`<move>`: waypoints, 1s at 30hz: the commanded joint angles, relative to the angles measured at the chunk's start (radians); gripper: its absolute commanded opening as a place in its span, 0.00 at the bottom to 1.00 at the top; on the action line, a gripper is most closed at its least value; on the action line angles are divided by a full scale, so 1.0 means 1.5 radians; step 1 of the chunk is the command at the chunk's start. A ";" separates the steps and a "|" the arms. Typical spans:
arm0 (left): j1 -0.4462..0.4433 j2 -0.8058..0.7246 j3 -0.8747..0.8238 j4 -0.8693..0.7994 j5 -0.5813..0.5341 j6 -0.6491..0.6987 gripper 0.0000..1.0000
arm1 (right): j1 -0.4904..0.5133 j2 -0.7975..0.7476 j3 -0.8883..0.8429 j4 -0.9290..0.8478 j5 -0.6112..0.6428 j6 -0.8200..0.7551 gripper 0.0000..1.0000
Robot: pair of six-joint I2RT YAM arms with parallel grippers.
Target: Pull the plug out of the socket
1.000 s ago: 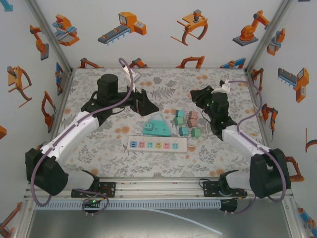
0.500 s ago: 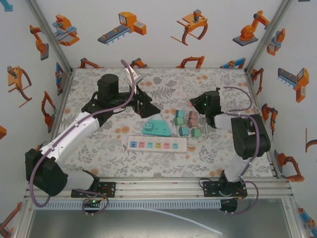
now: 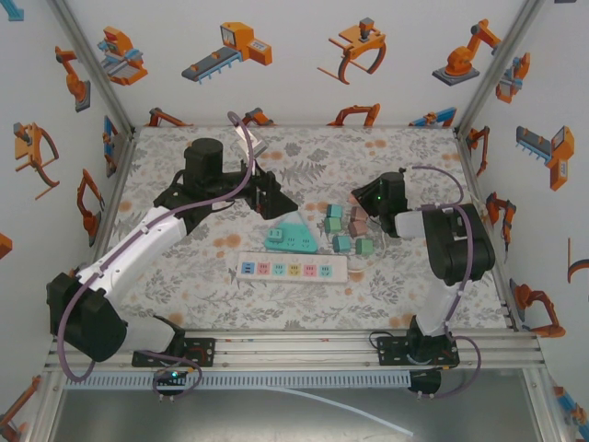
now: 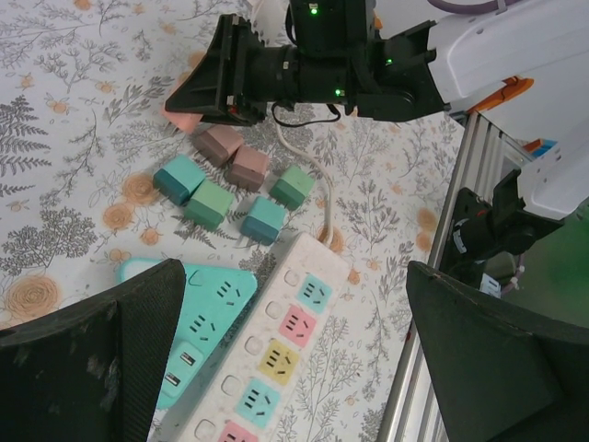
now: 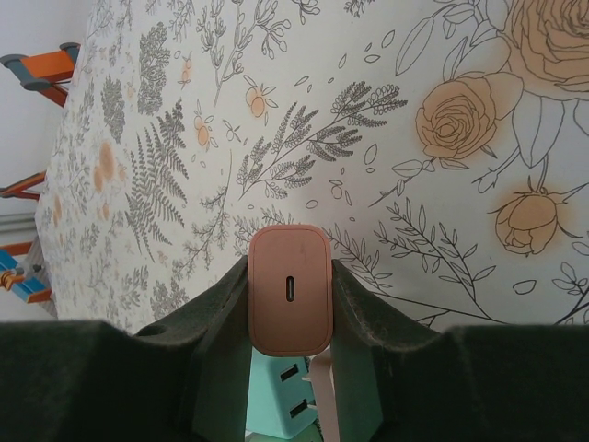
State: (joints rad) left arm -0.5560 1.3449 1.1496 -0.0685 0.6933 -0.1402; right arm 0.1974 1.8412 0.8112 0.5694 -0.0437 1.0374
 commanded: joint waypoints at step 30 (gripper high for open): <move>-0.001 0.081 0.088 -0.176 -0.254 0.005 0.97 | 0.030 -0.279 -0.064 -0.120 0.048 -0.303 0.55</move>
State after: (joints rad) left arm -0.5571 1.4143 1.2076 -0.1955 0.4759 -0.1402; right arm 0.1944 1.5131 0.7124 0.4000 0.0353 0.7971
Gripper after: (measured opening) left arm 0.973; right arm 0.548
